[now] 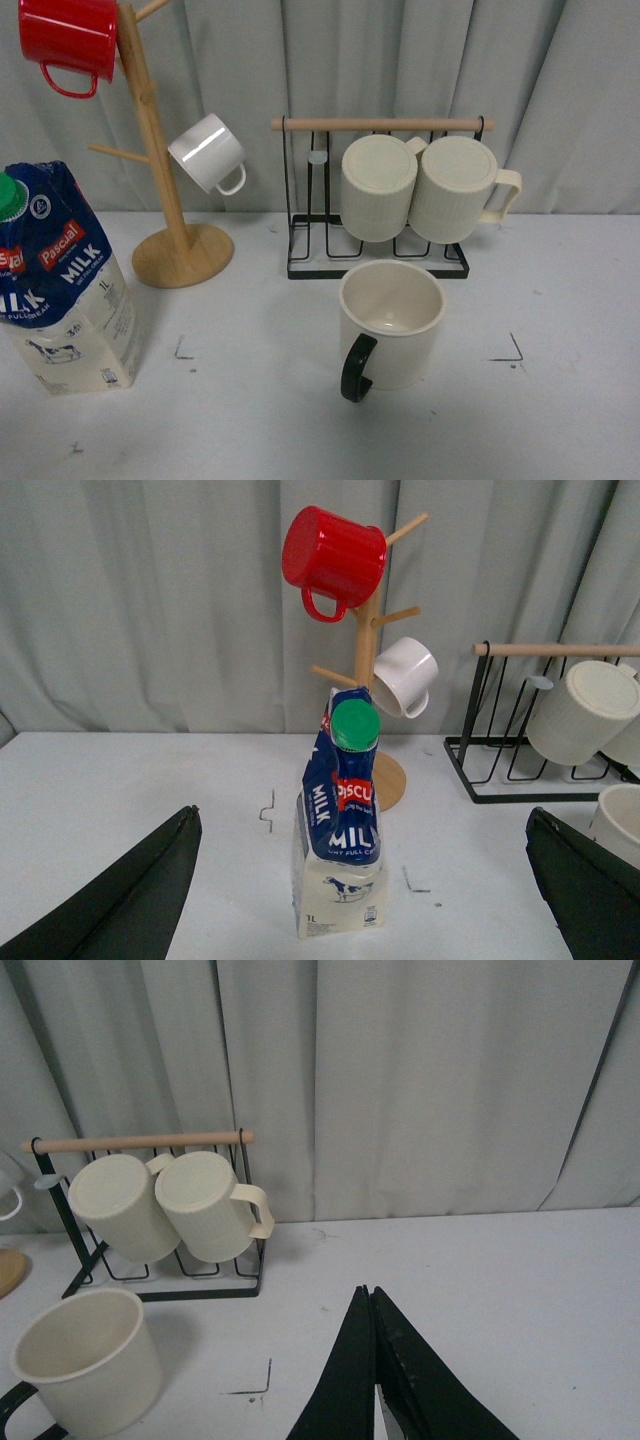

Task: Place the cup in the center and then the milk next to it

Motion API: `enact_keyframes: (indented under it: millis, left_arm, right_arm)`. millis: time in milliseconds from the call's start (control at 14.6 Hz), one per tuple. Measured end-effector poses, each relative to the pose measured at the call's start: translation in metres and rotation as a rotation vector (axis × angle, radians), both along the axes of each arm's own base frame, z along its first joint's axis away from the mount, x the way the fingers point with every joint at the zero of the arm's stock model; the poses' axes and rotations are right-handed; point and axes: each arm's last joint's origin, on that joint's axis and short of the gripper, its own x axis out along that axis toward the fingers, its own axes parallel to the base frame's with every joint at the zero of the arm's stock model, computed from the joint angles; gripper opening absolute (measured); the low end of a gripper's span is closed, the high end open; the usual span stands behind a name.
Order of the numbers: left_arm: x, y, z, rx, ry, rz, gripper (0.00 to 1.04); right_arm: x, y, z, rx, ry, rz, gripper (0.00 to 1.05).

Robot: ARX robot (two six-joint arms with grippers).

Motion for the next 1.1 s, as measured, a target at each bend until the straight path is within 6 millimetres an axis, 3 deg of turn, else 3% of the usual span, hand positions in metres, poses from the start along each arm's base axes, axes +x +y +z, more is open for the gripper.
enact_keyframes:
  millis: [893,1030,1099]
  left_arm:
    - [0.000,0.000,0.000,0.000,0.000,0.000,0.98]
    - [0.000,0.000,0.000,0.000,0.000,0.000,0.98]
    - [0.000,0.000,0.000,0.000,0.000,-0.001,0.98]
  right_arm:
    - [-0.027,0.000,0.003,0.000,-0.013,0.000,0.02]
    - [-0.034,0.000,-0.003,0.000,0.044,0.003,0.02]
    - [-0.038,0.000,0.002,-0.001,-0.021,0.003,0.02]
